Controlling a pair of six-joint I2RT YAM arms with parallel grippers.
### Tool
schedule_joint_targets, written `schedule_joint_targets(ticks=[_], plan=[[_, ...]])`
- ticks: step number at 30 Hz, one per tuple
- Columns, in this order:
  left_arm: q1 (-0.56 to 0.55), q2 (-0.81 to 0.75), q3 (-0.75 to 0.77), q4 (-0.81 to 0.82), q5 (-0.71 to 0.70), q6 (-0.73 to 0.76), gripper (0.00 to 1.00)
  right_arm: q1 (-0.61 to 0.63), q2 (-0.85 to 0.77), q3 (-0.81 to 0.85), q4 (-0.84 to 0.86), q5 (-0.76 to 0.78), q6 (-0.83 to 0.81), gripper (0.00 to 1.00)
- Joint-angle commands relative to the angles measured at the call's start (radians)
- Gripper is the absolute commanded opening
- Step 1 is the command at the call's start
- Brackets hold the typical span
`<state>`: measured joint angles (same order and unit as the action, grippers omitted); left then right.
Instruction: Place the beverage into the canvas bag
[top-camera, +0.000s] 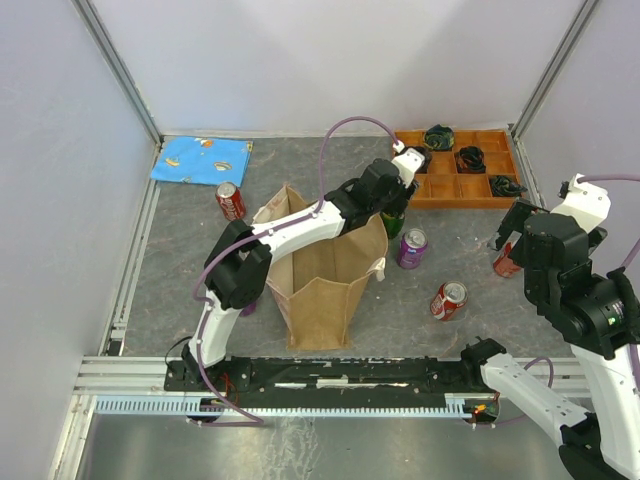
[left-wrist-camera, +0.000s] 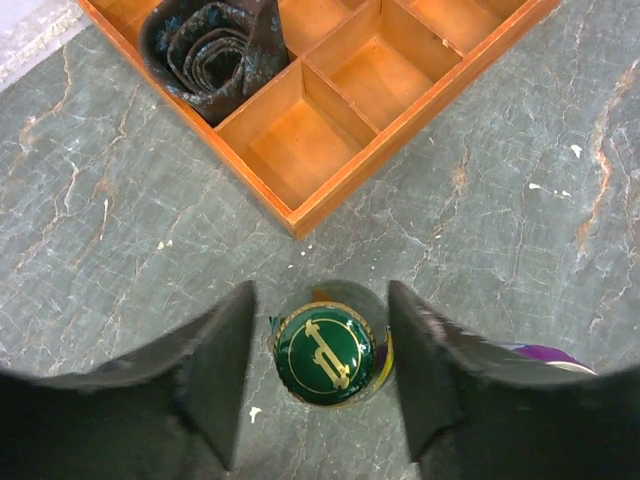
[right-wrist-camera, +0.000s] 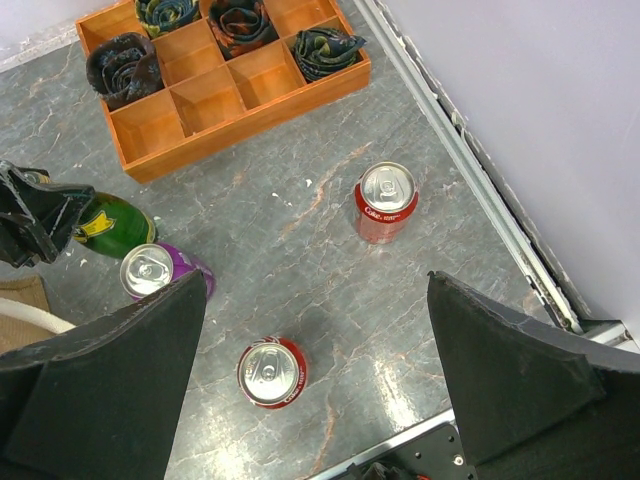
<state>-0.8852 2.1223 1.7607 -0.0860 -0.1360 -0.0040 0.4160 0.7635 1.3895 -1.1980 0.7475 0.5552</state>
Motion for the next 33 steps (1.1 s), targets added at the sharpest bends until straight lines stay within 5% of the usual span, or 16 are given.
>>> schedule_joint_targets(ticks=[1, 6, 7, 33], plan=[[-0.002, -0.032, -0.015, 0.084, -0.026, -0.023, 0.5, -0.004, -0.006, 0.009, -0.009, 0.044, 0.015, 0.99], [-0.002, -0.02, -0.002, 0.106, -0.015, -0.023, 0.05, -0.004, -0.011, 0.004, -0.011, 0.051, 0.02, 0.99], [-0.001, -0.019, 0.004, 0.106, -0.014, -0.024, 0.03, -0.003, -0.013, 0.002, -0.012, 0.054, 0.021, 0.99], [0.004, -0.04, 0.46, 0.004, 0.099, -0.011, 0.03, -0.005, -0.007, -0.004, 0.03, 0.049, 0.005, 0.99]])
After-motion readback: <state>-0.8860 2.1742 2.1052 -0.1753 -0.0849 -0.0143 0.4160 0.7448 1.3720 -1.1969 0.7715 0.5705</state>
